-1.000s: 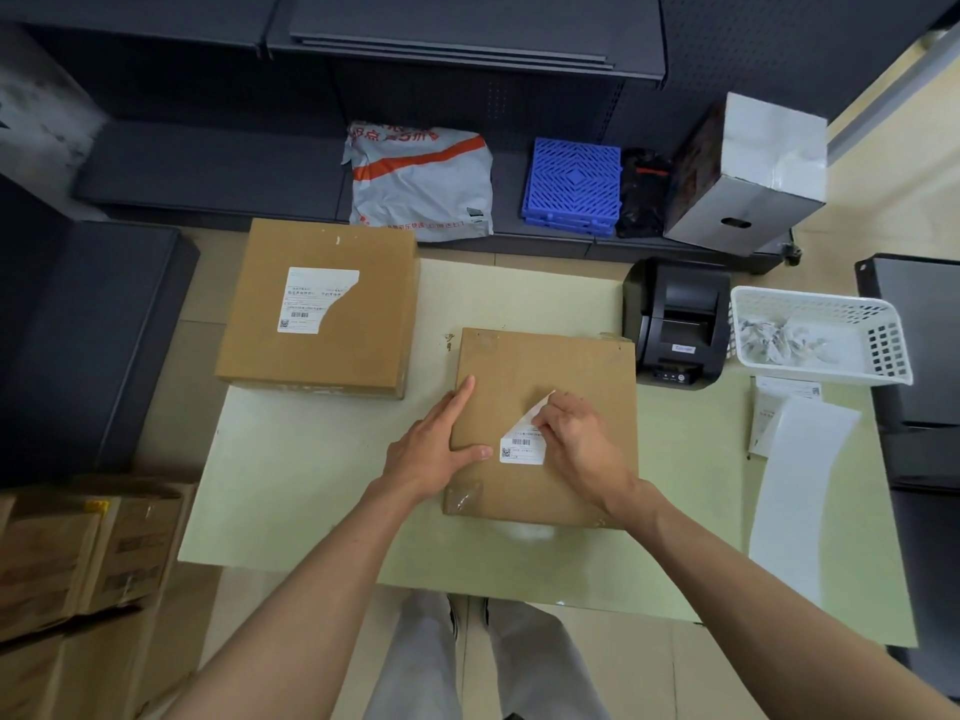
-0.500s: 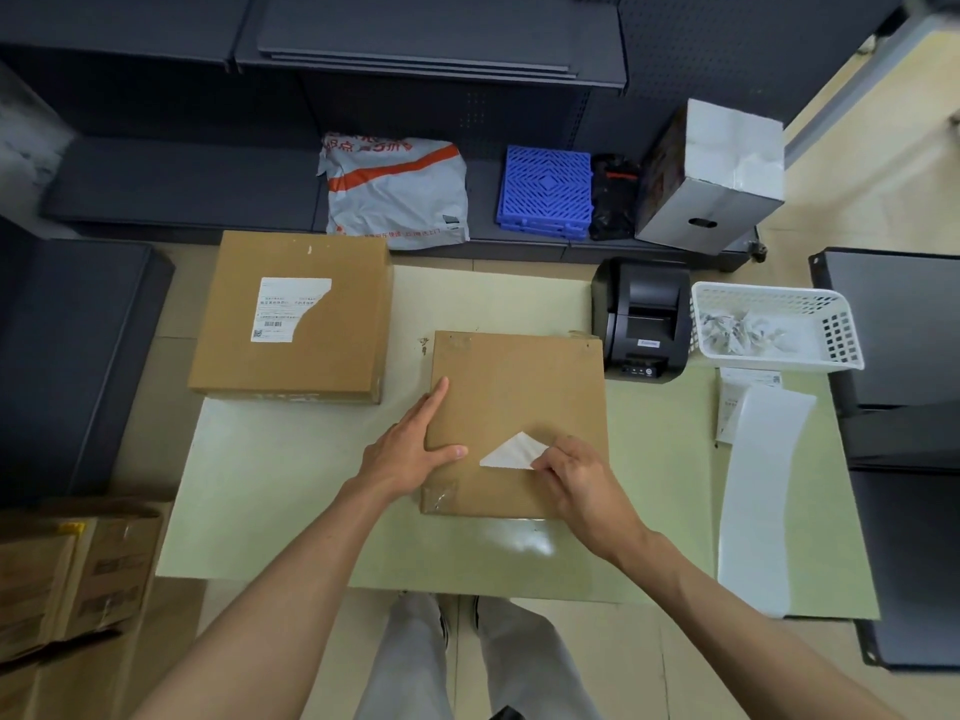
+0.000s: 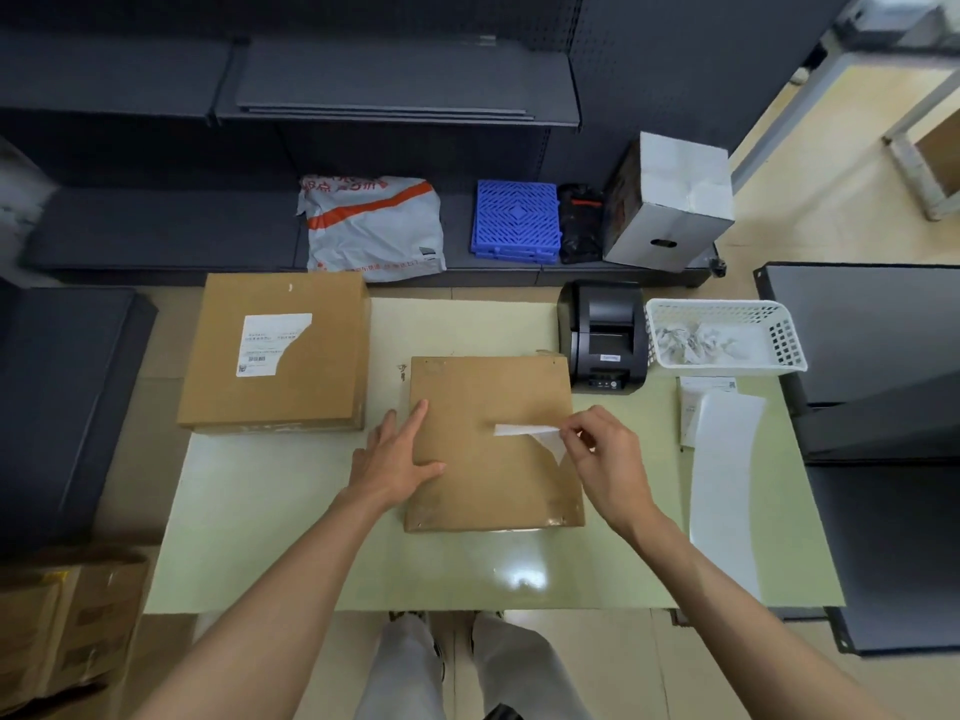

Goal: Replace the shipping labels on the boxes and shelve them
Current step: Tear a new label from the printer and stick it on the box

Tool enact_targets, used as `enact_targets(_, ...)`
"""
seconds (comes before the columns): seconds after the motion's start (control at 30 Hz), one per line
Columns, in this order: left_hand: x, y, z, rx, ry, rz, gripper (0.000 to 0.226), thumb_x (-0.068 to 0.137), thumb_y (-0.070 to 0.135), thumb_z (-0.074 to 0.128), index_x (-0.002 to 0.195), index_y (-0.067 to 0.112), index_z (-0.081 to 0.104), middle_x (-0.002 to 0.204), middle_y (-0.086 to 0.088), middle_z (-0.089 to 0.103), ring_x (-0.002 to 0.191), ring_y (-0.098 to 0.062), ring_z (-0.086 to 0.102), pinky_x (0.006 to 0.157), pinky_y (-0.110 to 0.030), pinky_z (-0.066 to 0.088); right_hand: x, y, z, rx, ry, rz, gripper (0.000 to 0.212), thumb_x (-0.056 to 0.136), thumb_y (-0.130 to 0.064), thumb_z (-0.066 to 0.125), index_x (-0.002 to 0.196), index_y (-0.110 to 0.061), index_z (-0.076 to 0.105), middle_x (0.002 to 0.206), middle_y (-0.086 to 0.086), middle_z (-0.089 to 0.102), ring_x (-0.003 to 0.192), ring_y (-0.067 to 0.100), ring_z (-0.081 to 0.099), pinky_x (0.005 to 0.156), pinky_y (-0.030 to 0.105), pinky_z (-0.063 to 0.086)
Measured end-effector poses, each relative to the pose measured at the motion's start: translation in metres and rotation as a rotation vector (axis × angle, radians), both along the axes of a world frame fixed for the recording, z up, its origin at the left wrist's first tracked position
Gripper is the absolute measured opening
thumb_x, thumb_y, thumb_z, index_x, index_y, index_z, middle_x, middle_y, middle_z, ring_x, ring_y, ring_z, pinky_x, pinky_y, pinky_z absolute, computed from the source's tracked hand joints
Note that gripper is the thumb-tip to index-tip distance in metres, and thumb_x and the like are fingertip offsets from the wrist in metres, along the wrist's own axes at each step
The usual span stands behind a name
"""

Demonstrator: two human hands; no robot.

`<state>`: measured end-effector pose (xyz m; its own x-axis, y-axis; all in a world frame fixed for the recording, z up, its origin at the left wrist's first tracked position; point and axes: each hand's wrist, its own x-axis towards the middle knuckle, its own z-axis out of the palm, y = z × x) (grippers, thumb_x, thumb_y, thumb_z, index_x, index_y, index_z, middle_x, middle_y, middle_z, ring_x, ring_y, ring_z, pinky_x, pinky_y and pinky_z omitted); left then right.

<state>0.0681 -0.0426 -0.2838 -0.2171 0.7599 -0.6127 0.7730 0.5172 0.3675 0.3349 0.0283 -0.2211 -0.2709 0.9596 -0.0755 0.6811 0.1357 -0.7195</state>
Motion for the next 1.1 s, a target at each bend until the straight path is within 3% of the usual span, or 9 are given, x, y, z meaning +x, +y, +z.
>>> enact_targets(0.07, 0.010, 0.009, 0.018, 0.125, 0.061, -0.029, 0.076, 0.098, 0.051, 0.056, 0.160, 0.035, 0.015, 0.167, -0.008, 0.013, 0.153, -0.027, 0.016, 0.119, -0.051, 0.026, -0.004, 0.010, 0.010, -0.003, 0.023, 0.014, 0.013, 0.089, -0.002, 0.062, 0.082, -0.010, 0.070, 0.077, 0.004, 0.059, 0.069, 0.014, 0.054, 0.065, 0.024, 0.042)
enact_targets(0.17, 0.031, 0.028, 0.062, 0.298, -0.165, 0.068, 0.051, 0.106, 0.045, 0.043, 0.153, 0.025, 0.042, 0.156, 0.001, 0.041, 0.139, -0.016, 0.041, 0.111, -0.033, 0.036, -0.007, 0.024, 0.028, -0.027, 0.070, 0.022, 0.014, 0.089, -0.003, 0.062, 0.084, -0.013, 0.071, 0.078, 0.001, 0.061, 0.071, 0.010, 0.054, 0.067, 0.024, 0.041)
enact_targets(0.33, 0.057, 0.054, 0.121, 0.427, -0.426, 0.146, 0.044, 0.101, 0.038, 0.058, 0.141, 0.022, 0.057, 0.127, 0.008, 0.064, 0.109, -0.008, 0.060, 0.086, -0.015, 0.042, -0.018, 0.044, 0.064, -0.091, 0.241, -0.085, 0.017, 0.089, -0.008, 0.065, 0.084, -0.023, 0.071, 0.078, -0.007, 0.068, 0.073, 0.009, 0.060, 0.065, 0.012, 0.043)
enact_targets(0.47, 0.069, 0.072, 0.153, 0.500, -0.469, 0.145, 0.035, 0.093, 0.027, 0.072, 0.127, 0.030, 0.065, 0.100, 0.008, 0.067, 0.089, -0.010, 0.062, 0.077, -0.018, 0.047, -0.028, 0.057, 0.096, -0.142, 0.404, -0.069, 0.014, 0.088, -0.003, 0.066, 0.084, -0.014, 0.074, 0.075, -0.004, 0.072, 0.065, 0.002, 0.061, 0.061, 0.014, 0.044)
enact_targets(0.57, 0.076, 0.083, 0.174, 0.579, -0.431, 0.090, 0.027, 0.089, 0.025, 0.075, 0.110, 0.039, 0.066, 0.095, 0.011, 0.067, 0.089, -0.011, 0.064, 0.075, -0.017, 0.048, -0.032, 0.061, 0.115, -0.177, 0.557, -0.071, 0.013, 0.084, 0.000, 0.068, 0.082, -0.011, 0.075, 0.078, 0.004, 0.073, 0.069, 0.008, 0.065, 0.067, 0.022, 0.052)
enact_targets(0.67, 0.078, 0.095, 0.186, 0.621, -0.400, 0.039, 0.019, 0.087, 0.030, 0.076, 0.105, 0.036, 0.072, 0.094, 0.007, 0.072, 0.088, -0.013, 0.065, 0.077, -0.029, 0.054, -0.030, 0.066, 0.129, -0.201, 0.634, -0.050, 0.010, 0.083, -0.001, 0.069, 0.084, -0.007, 0.077, 0.080, 0.007, 0.075, 0.073, 0.008, 0.067, 0.071, 0.021, 0.053)
enact_targets(0.77, 0.080, 0.101, 0.194, 0.648, -0.361, 0.006, 0.014, 0.087, 0.034, 0.075, 0.101, 0.031, 0.075, 0.092, 0.006, 0.072, 0.085, -0.012, 0.064, 0.078, -0.029, 0.053, -0.021, 0.071, 0.137, -0.188, 0.622, -0.003, 0.008, 0.082, -0.003, 0.072, 0.086, -0.006, 0.078, 0.082, 0.007, 0.076, 0.075, 0.009, 0.067, 0.075, 0.020, 0.053)
enact_targets(0.9, 0.083, 0.106, 0.199, 0.702, -0.314, 0.010, 0.006, 0.090, 0.024, 0.074, 0.088, 0.019, 0.076, 0.080, 0.009, 0.069, 0.072, 0.002, 0.060, 0.067, -0.018, 0.044, -0.012, 0.076, 0.139, -0.171, 0.578, -0.079, 0.014, 0.076, -0.006, 0.080, 0.083, -0.001, 0.070, 0.071, 0.003, 0.068, 0.061, 0.003, 0.058, 0.061, 0.014, 0.045)
enact_targets(1.1, 0.090, 0.106, 0.205, 0.715, -0.292, -0.042, 0.006, 0.090, 0.016, 0.069, 0.087, 0.017, 0.074, 0.081, 0.004, 0.068, 0.079, -0.015, 0.062, 0.071, -0.031, 0.050, -0.012, 0.075, 0.142, -0.217, 0.589, -0.197, 0.008, 0.081, -0.003, 0.073, 0.077, 0.004, 0.070, 0.061, 0.003, 0.060, 0.054, 0.009, 0.050, 0.050, 0.017, 0.041)
